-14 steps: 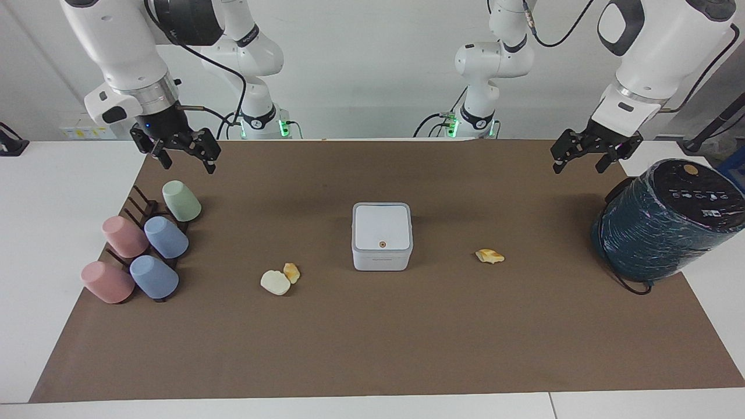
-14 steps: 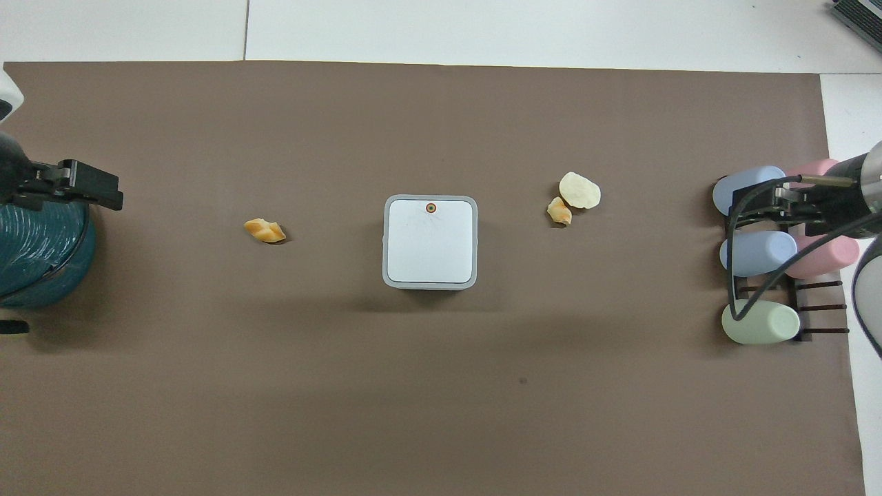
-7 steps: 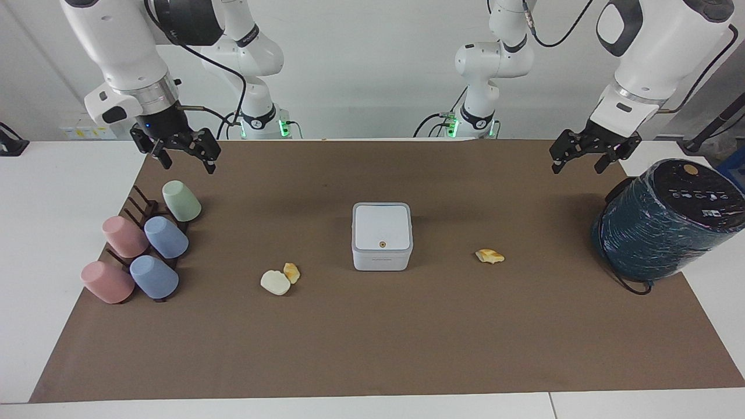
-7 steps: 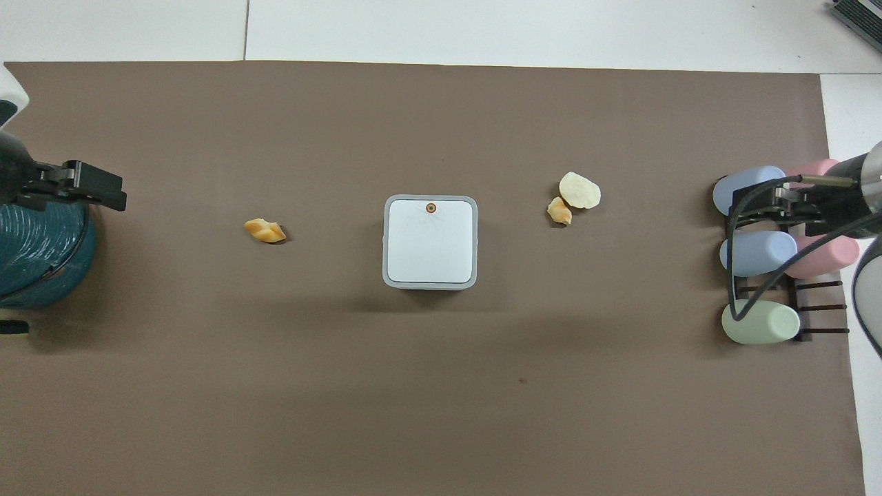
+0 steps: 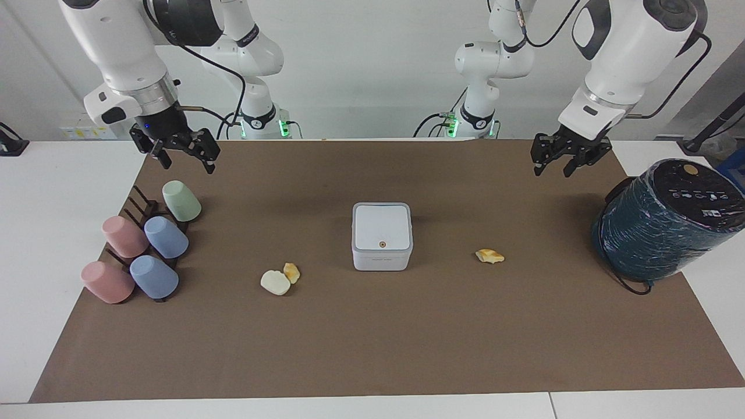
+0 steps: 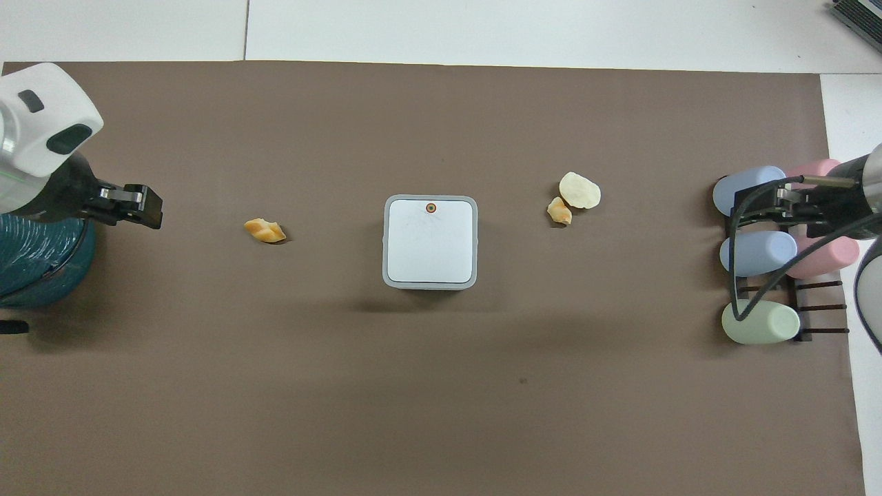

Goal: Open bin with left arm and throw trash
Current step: 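Reach the left gripper over to the white bin lid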

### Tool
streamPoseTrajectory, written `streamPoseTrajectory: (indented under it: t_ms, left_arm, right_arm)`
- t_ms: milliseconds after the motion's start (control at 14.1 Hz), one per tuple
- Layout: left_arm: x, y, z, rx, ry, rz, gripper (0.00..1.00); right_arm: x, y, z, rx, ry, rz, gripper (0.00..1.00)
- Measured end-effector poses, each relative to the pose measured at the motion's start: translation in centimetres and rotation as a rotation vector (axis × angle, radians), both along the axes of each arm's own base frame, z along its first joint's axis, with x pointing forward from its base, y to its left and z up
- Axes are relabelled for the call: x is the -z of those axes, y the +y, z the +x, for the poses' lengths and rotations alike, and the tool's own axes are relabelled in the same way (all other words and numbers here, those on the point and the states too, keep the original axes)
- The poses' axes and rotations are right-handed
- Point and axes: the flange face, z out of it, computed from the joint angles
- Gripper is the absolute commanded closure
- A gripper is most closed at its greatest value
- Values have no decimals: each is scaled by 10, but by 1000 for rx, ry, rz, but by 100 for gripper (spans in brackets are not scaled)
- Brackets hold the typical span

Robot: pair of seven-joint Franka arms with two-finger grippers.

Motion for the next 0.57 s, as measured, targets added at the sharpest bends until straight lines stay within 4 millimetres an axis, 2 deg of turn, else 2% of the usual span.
streamPoseTrajectory:
  t_ms: [356, 569]
  left_arm:
    - [13, -69, -18, -33, 8, 8, 100]
    - [22, -104, -23, -127, -23, -10, 100]
  right_arm:
    - [0, 5, 0, -9, 0, 0, 0]
    - [-1, 5, 1, -9, -15, 0, 0]
